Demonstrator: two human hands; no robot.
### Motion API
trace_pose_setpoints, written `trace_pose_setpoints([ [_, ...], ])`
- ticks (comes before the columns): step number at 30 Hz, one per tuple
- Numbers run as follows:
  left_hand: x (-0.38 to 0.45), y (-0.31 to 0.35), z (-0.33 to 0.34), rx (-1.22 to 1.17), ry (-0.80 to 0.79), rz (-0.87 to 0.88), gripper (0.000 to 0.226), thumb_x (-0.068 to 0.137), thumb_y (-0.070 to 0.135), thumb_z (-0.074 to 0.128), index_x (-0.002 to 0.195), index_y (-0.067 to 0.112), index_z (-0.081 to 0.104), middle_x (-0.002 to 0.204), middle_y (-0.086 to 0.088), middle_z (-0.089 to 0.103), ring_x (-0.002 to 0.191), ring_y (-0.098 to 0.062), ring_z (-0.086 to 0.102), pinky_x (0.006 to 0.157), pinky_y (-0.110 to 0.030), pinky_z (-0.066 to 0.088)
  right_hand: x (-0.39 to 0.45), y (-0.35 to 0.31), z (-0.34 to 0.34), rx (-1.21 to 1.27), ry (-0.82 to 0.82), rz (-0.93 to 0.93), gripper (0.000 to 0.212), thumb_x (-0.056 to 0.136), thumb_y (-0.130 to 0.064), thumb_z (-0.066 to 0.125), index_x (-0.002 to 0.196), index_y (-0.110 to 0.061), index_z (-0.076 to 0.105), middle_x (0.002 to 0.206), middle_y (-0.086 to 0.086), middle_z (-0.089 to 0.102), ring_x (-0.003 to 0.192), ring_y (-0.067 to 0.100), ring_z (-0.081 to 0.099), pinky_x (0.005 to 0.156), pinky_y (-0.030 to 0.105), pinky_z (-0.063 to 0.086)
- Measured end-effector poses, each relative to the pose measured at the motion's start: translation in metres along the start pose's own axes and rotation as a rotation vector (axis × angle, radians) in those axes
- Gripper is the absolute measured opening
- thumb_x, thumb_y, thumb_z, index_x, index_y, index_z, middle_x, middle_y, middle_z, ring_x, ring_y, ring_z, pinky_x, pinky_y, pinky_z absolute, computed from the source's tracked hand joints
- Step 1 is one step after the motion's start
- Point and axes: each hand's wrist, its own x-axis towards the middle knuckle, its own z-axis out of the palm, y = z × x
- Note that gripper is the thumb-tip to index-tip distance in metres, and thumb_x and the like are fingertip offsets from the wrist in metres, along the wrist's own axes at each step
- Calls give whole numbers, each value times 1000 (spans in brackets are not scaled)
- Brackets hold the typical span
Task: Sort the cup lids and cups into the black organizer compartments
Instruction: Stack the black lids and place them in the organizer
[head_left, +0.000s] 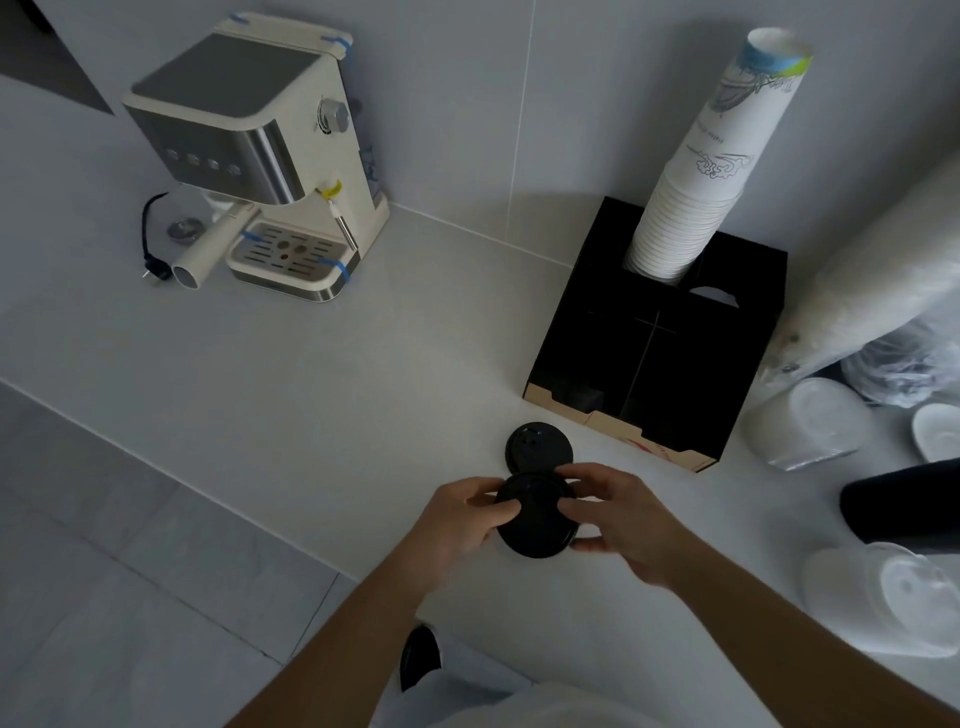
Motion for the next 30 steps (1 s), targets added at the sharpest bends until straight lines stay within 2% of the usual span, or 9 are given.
trace_pose_setpoints([
  [4,-1,9,-6,33,-86,2,37,80,25,74,115,29,66,103,1,74,92,-16,72,81,-32,55,7,-22,-12,-134,-101,1,37,85,-3,68,117,-21,67,116,1,67,104,24,66,76,34,58],
  [9,-1,8,-6,34,-51,50,33,80,23,75,112,19,68,100,-3,75,89,-19,74,82,-34,59,8,-30,-10,-205,-67,-71,34,87,-9,69,120,-18,66,115,0,68,95,16,67,60,18,53],
  [14,8,6,5,-105,82,17,29,81,19,74,108,11,67,95,-11,73,79,-22,72,75,-34,61,22,-17,-9,-159,48,-79,27,86,-13,71,108,-28,66,111,-1,68,98,19,66,72,30,60],
  [17,17,6,18,-161,137,-36,30,80,20,75,105,8,66,92,-15,73,78,-24,71,73,-35,61,35,-11,-4,-245,203,-108,20,88,-19,69,101,-33,67,109,-6,69,92,14,67,86,37,58],
  [22,33,5,25,-15,225,4,35,74,37,75,92,8,72,69,-5,66,66,-19,61,82,-46,57,48,-12,2,-265,345,-139,31,90,-21,66,122,-22,68,109,-3,69,95,13,64,84,25,50],
  [25,40,8,25,67,250,31,46,68,49,70,100,17,69,82,-6,70,84,-26,69,85,-43,57,54,-13,3,-310,351,-155,34,92,-21,64,125,-20,66,114,-2,68,98,13,61,86,23,47],
  [27,45,9,25,195,264,57,36,78,45,67,100,17,69,83,-3,69,85,-21,68,77,-31,54,60,-12,4,-345,360,-167,33,92,-21,63,125,-18,66,113,-4,67,98,10,59,84,21,45],
  [29,48,8,25,332,277,85,24,84,41,61,79,18,64,65,5,58,67,-13,58,62,-24,43,62,-11,5,-360,373,-174,33,92,-21,63,125,-17,66,110,-6,65,98,9,59,85,21,45],
  [30,50,8,25,378,286,93,31,85,41,60,66,17,56,56,5,49,57,-12,49,56,-24,37,64,-11,5,-363,381,-167,33,92,-20,63,125,-17,67,111,-5,65,98,9,59,88,23,46],
])
